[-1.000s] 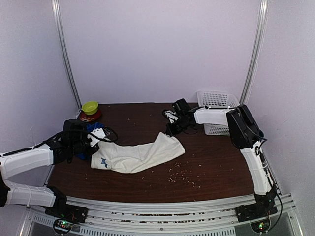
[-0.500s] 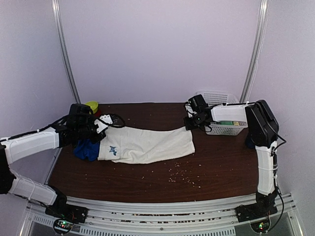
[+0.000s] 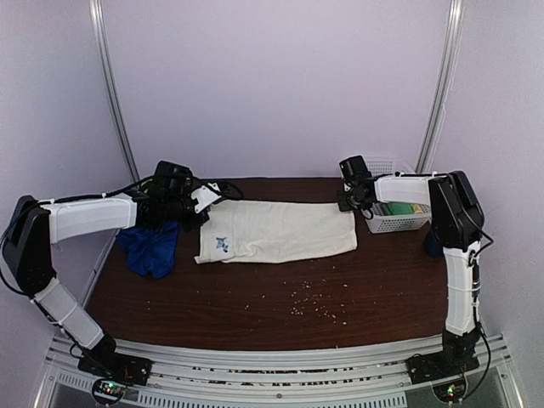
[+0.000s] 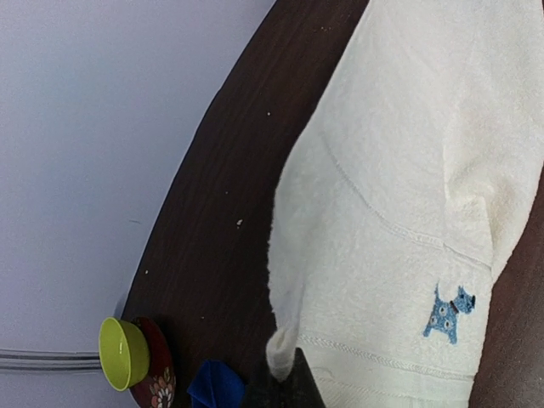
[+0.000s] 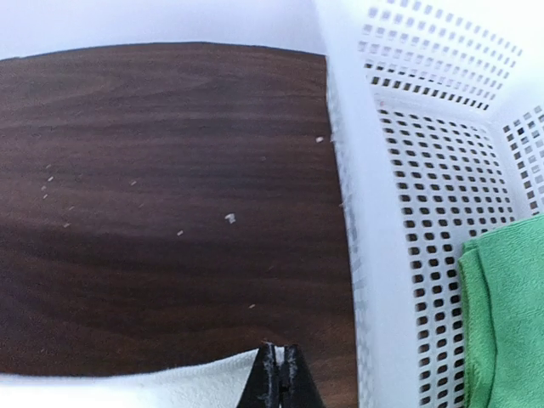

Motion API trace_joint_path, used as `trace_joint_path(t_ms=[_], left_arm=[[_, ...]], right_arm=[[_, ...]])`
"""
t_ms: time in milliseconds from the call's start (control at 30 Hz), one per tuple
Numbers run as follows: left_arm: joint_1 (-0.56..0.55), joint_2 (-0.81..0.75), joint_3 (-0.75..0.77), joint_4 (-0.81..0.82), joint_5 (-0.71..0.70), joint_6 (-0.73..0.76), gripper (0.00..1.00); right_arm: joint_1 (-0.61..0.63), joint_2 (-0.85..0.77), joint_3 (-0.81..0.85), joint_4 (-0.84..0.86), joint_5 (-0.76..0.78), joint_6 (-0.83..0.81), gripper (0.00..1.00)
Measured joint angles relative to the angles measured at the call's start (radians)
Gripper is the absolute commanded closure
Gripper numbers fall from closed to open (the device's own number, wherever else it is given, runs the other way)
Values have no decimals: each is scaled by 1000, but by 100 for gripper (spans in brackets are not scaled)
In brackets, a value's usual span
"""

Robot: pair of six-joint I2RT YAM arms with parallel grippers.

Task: Roll the towels
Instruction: Pick up the towel from the center of the board.

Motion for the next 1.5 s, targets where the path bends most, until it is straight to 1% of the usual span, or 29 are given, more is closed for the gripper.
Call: trace_joint_path(t_ms=[100,267,600,733,833,933,1033,1100,1233,1267,1300,1367,1500], left_arm=[[0,30,24,2,-22,-14,100],[-7,60,60,5,-25,-30,100],[-15,77,82,12,-25,-43,100],[-16,77,82,13,-35,-48,100],[-15,72,82,14,-58,-49,100],[-6,35,80,10,-73,-49,100],[8,-53,56,12,-73,-47,100],[18,-148,18,12,-58,-39,100],[28,-335,-67,4,19,-5,100],[30,-377,-86,-4,45,3,100],[31,-421,-106,-16,80,13,100],[32,-506,-135,-65,153,32,100],[34,-589,-137,-151,267,37,100]], right_arm=[[-39,32,59,-8,10,-6,100],[-65,97,155,-42,15,-11,100],[-68,119,181,-73,82,-34,100],[-68,104,158,-44,68,-60,100],[-61,23,45,-1,35,-84,100],[-40,-103,-73,34,0,-95,100],[-10,-259,-172,90,-24,-95,100],[18,-369,-249,148,-40,-90,100],[75,-565,-396,220,-69,-73,100],[95,-640,-450,234,-76,-68,100],[106,-649,-455,235,-76,-67,100],[156,-737,-503,248,-71,-64,100],[249,-876,-534,248,-35,-50,100]])
